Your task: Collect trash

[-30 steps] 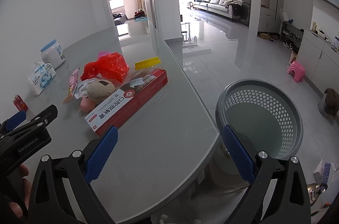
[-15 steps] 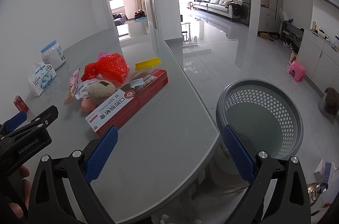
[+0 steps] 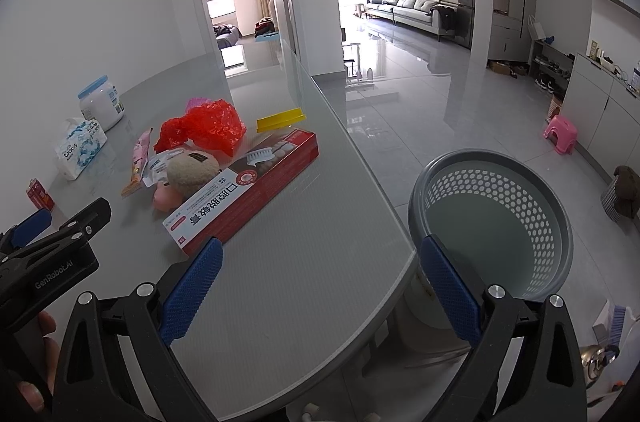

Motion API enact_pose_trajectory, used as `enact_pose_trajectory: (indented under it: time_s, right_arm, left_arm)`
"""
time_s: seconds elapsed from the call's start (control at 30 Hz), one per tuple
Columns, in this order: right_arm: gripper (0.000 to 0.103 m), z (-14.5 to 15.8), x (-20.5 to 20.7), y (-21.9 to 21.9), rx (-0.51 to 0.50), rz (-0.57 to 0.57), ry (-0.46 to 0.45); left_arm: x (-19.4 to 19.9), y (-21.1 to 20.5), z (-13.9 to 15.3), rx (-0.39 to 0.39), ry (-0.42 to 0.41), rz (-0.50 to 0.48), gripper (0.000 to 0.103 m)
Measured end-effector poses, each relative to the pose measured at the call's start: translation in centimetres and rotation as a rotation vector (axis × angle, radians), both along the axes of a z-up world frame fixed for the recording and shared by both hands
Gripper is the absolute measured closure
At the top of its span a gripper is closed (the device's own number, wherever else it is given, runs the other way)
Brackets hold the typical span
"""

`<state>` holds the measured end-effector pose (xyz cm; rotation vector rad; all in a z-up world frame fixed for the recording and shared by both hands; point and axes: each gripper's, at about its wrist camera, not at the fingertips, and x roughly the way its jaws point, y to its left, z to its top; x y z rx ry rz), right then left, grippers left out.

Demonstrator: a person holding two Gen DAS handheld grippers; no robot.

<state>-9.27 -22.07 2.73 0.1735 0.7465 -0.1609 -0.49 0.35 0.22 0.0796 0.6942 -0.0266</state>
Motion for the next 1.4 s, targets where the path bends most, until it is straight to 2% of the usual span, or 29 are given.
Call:
enact_pose_trajectory:
  time_s: [0.97,1.4]
  right_arm:
    - [0.008,-0.1,0.3,0.3,0.001,0.008,0.006]
    - [0.008,-2.8,3.1,1.8,0.012,0.048,0.065]
  left_arm:
    - [0.1,0.0,0.0,-0.003,0.001,0.001,0.006]
    - [2.3,4.3,-1.6,-0.009,0.025,0.098,0.006]
